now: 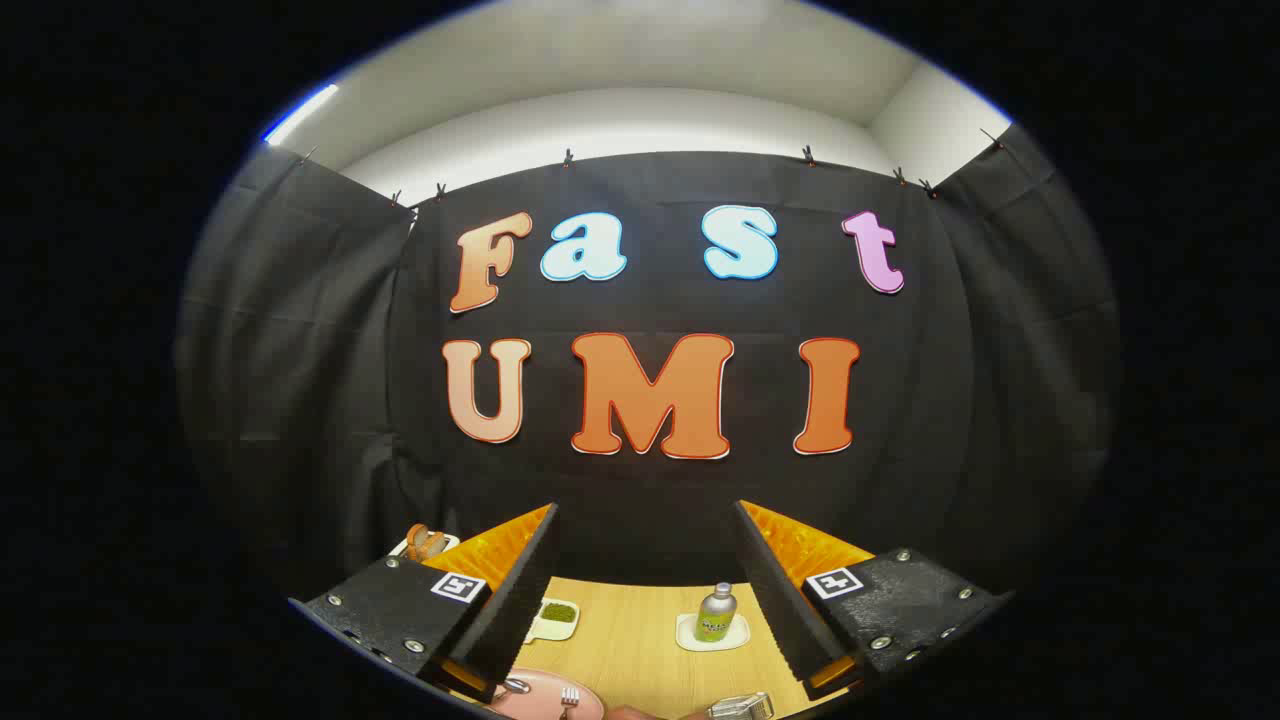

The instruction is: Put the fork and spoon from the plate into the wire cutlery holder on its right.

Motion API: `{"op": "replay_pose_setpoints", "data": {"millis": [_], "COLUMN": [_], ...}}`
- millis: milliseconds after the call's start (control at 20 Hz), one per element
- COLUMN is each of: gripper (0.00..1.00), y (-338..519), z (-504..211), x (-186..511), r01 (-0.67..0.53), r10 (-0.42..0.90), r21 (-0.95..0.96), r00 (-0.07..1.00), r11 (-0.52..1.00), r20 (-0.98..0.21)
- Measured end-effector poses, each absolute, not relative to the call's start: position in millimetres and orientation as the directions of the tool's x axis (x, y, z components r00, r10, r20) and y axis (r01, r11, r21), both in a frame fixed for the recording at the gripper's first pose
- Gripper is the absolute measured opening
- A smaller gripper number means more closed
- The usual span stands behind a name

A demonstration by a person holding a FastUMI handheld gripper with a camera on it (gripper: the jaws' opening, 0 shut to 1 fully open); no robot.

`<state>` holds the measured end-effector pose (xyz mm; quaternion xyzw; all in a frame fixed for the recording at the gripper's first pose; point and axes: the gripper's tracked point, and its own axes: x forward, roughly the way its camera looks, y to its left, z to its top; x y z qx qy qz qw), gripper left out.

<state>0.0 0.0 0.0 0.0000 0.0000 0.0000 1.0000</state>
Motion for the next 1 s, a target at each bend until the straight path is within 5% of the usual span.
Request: {"op": "replay_pose_setpoints", "data": {"millis": [1000], "gripper": [1.0], "y": [34], "z": [-26], "x": [2], "r01": [-0.082], "r10": [0.079], "r21": [-0.046], "r00": [0.995], "r11": [0.996], "r20": [-0.067]}}
